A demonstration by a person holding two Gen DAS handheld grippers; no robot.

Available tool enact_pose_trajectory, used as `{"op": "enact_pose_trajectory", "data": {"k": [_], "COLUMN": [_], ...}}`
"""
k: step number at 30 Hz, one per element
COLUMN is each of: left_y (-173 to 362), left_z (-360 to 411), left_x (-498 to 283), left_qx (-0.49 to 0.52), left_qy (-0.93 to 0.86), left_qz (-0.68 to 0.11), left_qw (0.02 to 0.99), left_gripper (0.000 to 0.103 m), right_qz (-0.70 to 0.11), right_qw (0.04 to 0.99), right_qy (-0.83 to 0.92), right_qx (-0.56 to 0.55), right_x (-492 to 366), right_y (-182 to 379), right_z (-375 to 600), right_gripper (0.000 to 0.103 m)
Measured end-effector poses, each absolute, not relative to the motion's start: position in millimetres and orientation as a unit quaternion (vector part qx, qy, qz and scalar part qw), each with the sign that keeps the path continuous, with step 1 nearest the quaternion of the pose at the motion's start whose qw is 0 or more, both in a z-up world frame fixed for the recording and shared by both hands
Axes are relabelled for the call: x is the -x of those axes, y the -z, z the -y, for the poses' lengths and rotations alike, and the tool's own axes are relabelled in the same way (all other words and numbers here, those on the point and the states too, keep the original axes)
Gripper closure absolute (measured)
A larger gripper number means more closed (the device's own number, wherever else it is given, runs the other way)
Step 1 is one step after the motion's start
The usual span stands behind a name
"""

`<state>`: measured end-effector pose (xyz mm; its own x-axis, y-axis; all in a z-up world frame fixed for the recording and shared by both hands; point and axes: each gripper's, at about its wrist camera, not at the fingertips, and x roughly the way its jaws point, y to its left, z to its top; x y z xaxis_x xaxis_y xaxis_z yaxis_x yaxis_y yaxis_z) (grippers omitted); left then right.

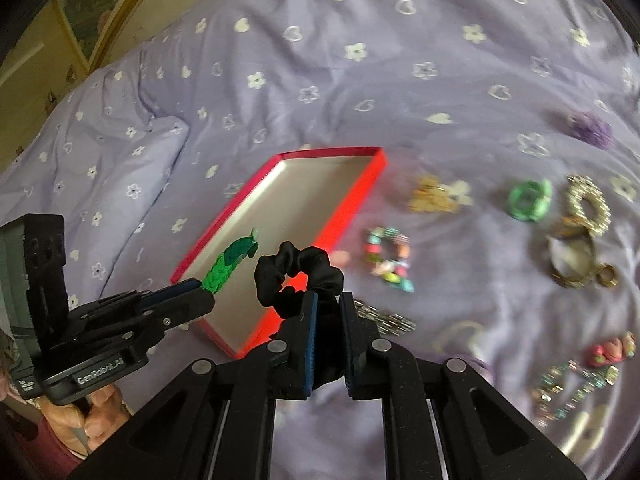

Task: Organize jewelry
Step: 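Carry both items into the red box and open both tools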

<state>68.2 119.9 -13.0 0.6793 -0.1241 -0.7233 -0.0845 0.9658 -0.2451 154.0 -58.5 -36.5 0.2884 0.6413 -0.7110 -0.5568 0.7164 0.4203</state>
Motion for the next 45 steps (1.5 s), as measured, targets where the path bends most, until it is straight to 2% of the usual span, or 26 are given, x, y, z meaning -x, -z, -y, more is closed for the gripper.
{"op": "enact_pose_trajectory", "data": {"k": [7, 13, 28, 35, 37, 42, 45], "left_y": [18, 37, 72, 78, 78, 68, 60], "left_z": [-161, -189, -211, -206, -207, -207, -204], "left_x": [-68, -74, -93, -97, -96, -92, -87], "left_qx": [0.143, 0.147, 0.137, 0.122, 0.121, 0.124, 0.121], "left_qy": [-0.024, -0.05, -0.072, -0.079, -0.083, -0.094, -0.098], "left_qz": [-0.399, -0.427, -0.477, -0.491, -0.494, -0.484, -0.475], "left_qw": [0.905, 0.891, 0.865, 0.859, 0.857, 0.861, 0.866], "left_gripper": [0.085, 0.085, 0.084, 0.08, 0.076, 0.055, 0.051], "right_qz": [-0.469, -0.486, -0.529, -0.532, -0.53, -0.522, -0.513], "right_qw": [0.787, 0.769, 0.737, 0.735, 0.735, 0.743, 0.751], "right_qy": [-0.4, -0.415, -0.416, -0.416, -0.418, -0.417, -0.415], "right_qx": [-0.032, -0.011, 0.07, 0.067, 0.061, 0.035, 0.015], "right_x": [-156, -155, -163, -165, -166, -166, -165], "right_y": [36, 52, 92, 93, 92, 83, 72], "right_z": [7, -32, -80, -81, -78, -66, -51], "right_gripper": [0.093, 0.093, 0.092, 0.084, 0.083, 0.079, 0.076]}}
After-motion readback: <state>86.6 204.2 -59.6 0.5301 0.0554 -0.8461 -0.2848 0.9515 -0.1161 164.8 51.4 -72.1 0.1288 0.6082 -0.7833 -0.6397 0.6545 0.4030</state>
